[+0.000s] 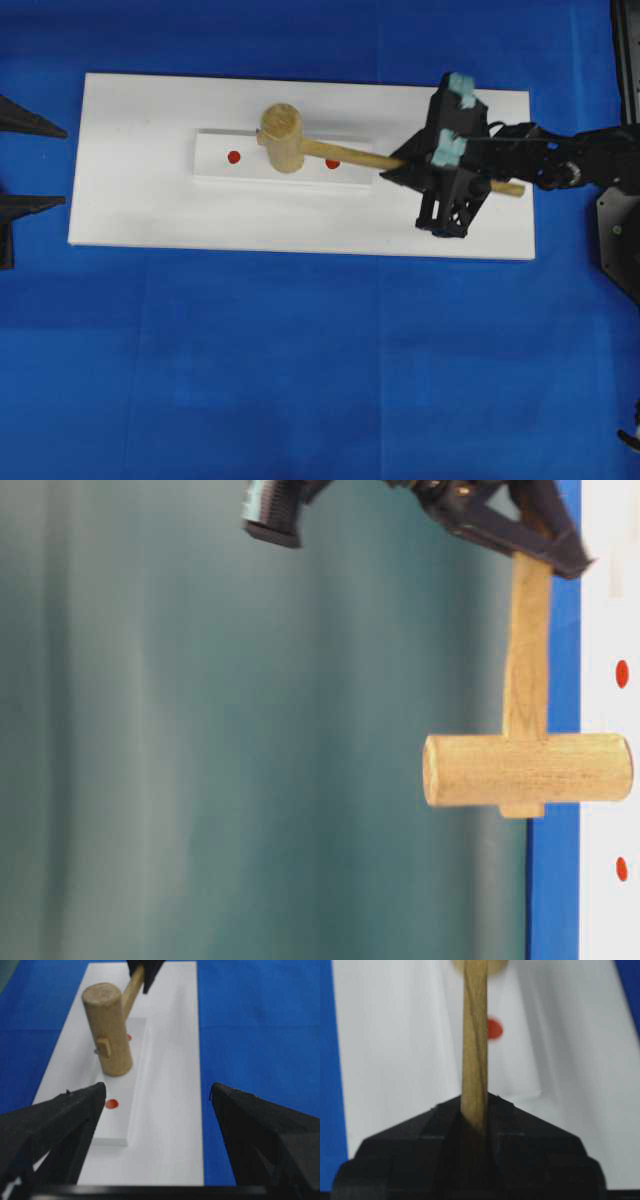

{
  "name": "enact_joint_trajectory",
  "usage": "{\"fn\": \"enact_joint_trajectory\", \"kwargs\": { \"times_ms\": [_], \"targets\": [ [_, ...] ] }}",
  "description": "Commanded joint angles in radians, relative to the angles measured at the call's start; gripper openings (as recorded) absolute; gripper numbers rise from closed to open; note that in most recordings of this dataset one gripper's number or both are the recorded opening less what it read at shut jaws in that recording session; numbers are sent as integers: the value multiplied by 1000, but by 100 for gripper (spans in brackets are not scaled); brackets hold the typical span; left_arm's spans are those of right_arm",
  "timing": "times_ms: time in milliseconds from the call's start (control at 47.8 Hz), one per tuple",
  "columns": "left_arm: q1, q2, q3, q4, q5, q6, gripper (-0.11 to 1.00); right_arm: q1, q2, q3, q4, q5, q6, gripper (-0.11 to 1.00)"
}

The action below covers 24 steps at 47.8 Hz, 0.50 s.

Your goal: Hit the mark with a hammer.

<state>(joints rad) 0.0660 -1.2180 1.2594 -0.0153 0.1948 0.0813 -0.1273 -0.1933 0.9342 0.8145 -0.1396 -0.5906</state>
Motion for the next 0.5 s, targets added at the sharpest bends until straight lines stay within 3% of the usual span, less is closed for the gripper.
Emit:
{"fn": "enact_joint_trajectory", "kwargs": {
  "times_ms": [0, 314, 481],
  "targets": [
    [-2, 14, -11, -2, -6, -3, 83, 9, -87, -14, -12, -9, -3, 2],
    [-2, 15, -8, -2, -5, -2, 83, 9, -408, 137, -21, -8, -3, 2],
    [-2, 14, -8, -2, -8, -2, 83, 8, -454, 170, -21, -6, -3, 2]
  ]
}}
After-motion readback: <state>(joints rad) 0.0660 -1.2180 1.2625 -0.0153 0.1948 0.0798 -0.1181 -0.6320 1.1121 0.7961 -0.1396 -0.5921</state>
